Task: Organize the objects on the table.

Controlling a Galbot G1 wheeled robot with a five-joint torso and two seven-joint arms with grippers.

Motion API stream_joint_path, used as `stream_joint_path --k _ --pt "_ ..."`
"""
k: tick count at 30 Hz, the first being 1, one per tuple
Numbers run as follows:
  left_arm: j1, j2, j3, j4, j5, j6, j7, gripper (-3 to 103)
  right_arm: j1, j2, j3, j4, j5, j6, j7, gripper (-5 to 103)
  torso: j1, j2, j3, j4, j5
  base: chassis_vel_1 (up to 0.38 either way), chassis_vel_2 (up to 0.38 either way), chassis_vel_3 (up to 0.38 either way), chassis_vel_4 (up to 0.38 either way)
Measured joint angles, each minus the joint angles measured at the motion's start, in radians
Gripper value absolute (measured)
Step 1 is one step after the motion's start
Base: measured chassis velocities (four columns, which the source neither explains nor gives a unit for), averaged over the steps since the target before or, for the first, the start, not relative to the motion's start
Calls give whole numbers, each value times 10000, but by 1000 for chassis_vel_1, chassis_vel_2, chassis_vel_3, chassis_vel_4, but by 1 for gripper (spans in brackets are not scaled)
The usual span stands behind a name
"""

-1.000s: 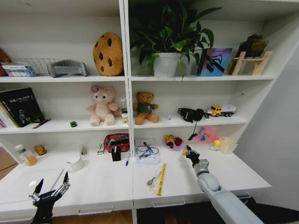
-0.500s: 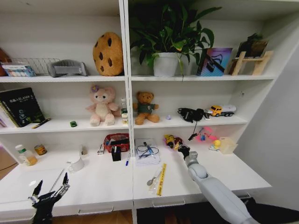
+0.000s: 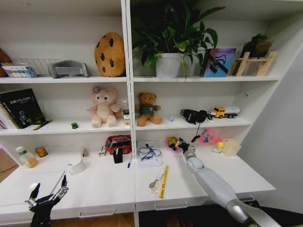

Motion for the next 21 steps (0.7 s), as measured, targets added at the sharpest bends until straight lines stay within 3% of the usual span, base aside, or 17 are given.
stream_joint_path --k 18,20,21 --pt "30 20 -40 -84 -66 -11 8 100 849 574 -86 -1187 28 46 -104 -1 -1 0 0 1 -1 0 0 0 0" --pt "35 35 -75 -76 -109 -21 15 100 854 544 -31 -1195 36 19 -127 9 -2 0 0 1 0 0 0 0 0" --pt "35 35 -75 -76 -109 -21 15 100 854 544 -31 -1195 36 19 -127 9 -2 0 0 1 0 0 0 0 0"
